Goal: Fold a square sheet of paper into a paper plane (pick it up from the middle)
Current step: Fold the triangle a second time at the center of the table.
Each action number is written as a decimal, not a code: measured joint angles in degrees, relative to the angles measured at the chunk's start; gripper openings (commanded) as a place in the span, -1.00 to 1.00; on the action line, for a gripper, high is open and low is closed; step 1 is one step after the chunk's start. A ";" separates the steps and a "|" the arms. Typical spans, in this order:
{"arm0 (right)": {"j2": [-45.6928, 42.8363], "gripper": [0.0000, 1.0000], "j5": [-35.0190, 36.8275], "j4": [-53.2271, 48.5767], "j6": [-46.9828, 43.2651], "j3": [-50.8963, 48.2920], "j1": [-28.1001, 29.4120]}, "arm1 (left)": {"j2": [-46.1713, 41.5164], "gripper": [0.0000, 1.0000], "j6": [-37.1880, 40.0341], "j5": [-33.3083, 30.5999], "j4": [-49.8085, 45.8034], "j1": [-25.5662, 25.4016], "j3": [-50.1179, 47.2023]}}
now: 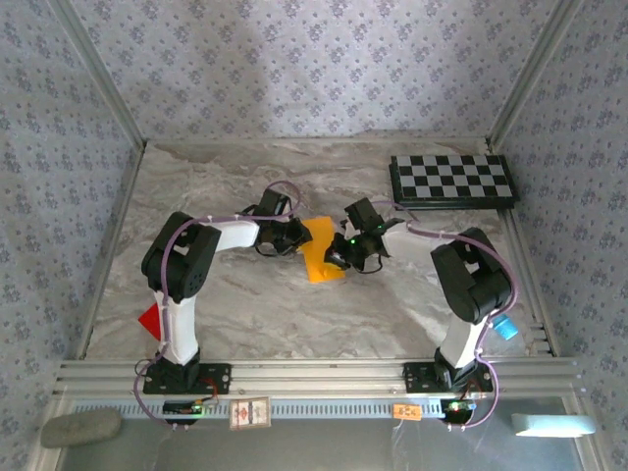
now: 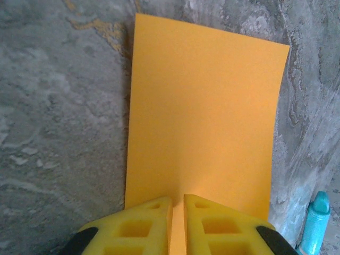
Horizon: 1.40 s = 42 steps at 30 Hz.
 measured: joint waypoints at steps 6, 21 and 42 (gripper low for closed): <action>2.27 -1.00 0.07 5.51 2.08 0.22 1.14 | 0.02 -0.74 0.04 0.00 -0.02 0.00 0.00; 5.35 -1.00 2.58 11.63 4.63 0.35 2.14 | 0.13 -0.76 0.24 0.00 0.00 0.00 0.00; 6.03 -1.00 5.77 13.88 6.54 0.35 2.14 | 0.22 -0.76 0.24 0.04 0.11 -0.02 0.00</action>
